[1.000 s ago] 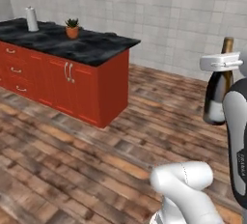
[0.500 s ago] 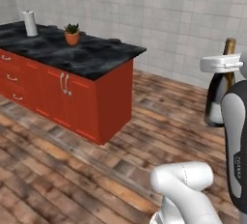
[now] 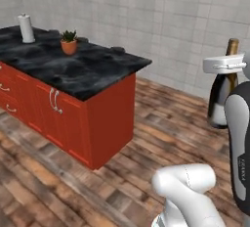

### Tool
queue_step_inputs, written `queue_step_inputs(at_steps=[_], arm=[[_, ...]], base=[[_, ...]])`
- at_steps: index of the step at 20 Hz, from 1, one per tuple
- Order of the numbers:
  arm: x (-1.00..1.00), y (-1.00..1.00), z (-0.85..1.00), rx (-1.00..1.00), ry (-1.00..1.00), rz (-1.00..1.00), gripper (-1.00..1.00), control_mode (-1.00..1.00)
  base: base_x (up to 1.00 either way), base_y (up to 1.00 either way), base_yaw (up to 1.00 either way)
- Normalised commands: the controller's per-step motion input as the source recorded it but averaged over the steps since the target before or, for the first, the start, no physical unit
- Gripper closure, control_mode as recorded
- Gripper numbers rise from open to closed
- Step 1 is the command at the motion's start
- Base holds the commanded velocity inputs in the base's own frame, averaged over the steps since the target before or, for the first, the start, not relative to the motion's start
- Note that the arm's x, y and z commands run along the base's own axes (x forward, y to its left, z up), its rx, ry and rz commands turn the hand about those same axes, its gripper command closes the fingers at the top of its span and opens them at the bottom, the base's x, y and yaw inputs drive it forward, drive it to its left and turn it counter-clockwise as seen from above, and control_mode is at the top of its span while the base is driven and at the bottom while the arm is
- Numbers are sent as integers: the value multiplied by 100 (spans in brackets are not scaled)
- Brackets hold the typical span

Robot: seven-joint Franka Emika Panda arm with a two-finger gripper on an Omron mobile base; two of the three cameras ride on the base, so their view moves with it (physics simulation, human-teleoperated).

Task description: Get the candle and the wine from the cabinet and move them to the dining counter.

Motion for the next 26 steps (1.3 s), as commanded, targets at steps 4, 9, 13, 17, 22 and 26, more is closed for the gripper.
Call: queue_step_inputs(at_steps=[4, 9, 13, 17, 22, 26], arm=[[0, 0, 0, 0, 0, 0, 100, 100], [0, 0, 0, 0, 0, 0, 100, 100], [0, 0, 0, 0, 0, 0, 100, 100], [0, 0, 0, 0, 0, 0, 100, 100], [0, 0, 0, 0, 0, 0, 100, 100], [0, 0, 0, 0, 0, 0, 100, 100]], base=[[100, -43, 19], [100, -45, 24], [100, -44, 36], [100, -42, 39], [99, -44, 50], [91, -52, 55]])
